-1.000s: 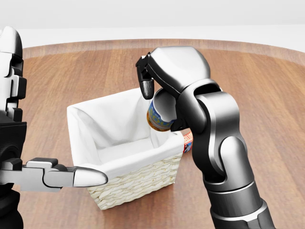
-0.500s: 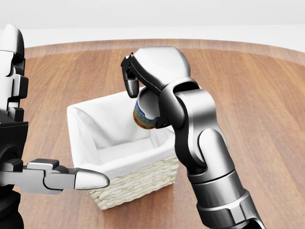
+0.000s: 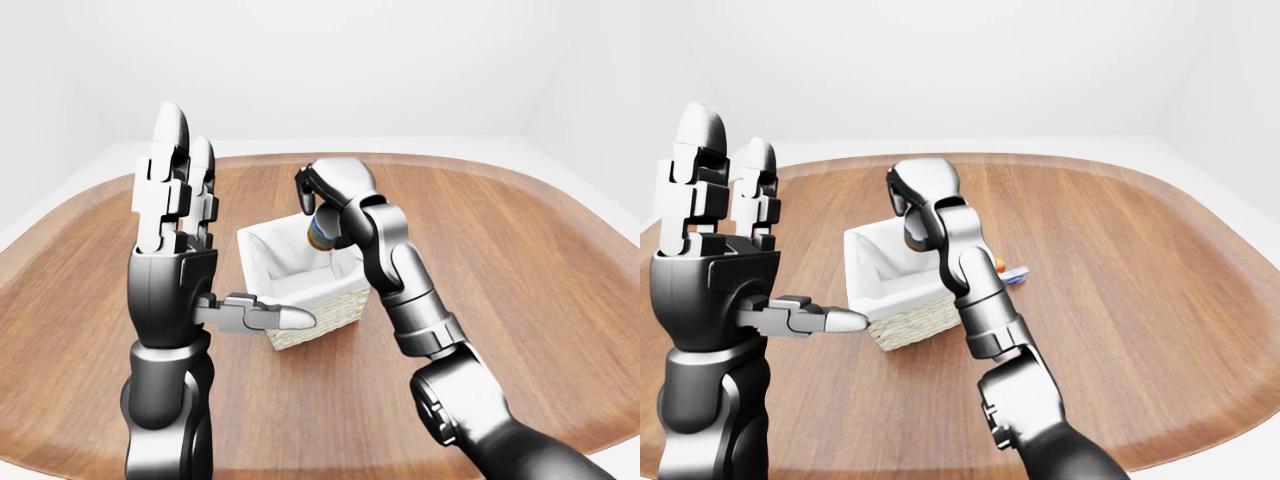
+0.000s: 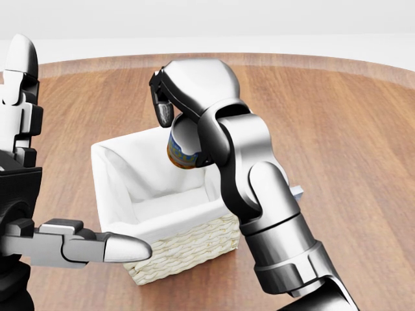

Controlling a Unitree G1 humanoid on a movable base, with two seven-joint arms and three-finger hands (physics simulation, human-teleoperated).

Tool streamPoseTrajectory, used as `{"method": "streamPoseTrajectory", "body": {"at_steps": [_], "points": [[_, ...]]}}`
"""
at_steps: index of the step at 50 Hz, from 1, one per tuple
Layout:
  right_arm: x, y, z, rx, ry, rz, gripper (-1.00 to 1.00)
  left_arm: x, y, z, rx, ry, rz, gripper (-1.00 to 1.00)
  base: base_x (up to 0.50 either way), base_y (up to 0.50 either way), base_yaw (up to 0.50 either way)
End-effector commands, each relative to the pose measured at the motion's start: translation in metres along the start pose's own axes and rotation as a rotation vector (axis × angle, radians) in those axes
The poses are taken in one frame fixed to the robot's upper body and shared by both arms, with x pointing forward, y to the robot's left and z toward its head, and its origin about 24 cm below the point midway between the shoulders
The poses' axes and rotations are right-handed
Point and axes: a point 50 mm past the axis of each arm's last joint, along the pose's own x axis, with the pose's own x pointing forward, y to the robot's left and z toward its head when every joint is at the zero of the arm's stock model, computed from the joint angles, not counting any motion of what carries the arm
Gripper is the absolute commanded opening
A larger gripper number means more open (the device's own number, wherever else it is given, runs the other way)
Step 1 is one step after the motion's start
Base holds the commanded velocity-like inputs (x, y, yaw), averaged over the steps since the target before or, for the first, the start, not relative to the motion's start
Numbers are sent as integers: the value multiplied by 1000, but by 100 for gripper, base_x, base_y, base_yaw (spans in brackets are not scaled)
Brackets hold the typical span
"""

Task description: Pick up the alphabet soup and put it in the basket.

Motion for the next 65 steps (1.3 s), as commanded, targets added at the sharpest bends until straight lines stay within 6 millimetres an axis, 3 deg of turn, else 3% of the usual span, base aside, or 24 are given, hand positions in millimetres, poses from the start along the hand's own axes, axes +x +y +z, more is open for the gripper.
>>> {"method": "streamPoseTrajectory", "body": {"at_steps": [1,11,28,50,65], "points": [[10,0,4,-2,-3,-32,-94,0,0,2,-2,-8,-2,100,0,0,0],[15,4,14,4,-25,-23,-94,0,-1,3,-6,-13,-3,100,0,0,0],[23,34,25,15,-29,16,-94,0,-2,4,-12,-18,-9,100,0,0,0],[19,76,18,32,18,54,-94,-1,-1,3,-18,-12,-7,100,0,0,0],[19,85,8,19,52,52,-94,-1,-2,4,-21,-16,-10,100,0,0,0]]}}
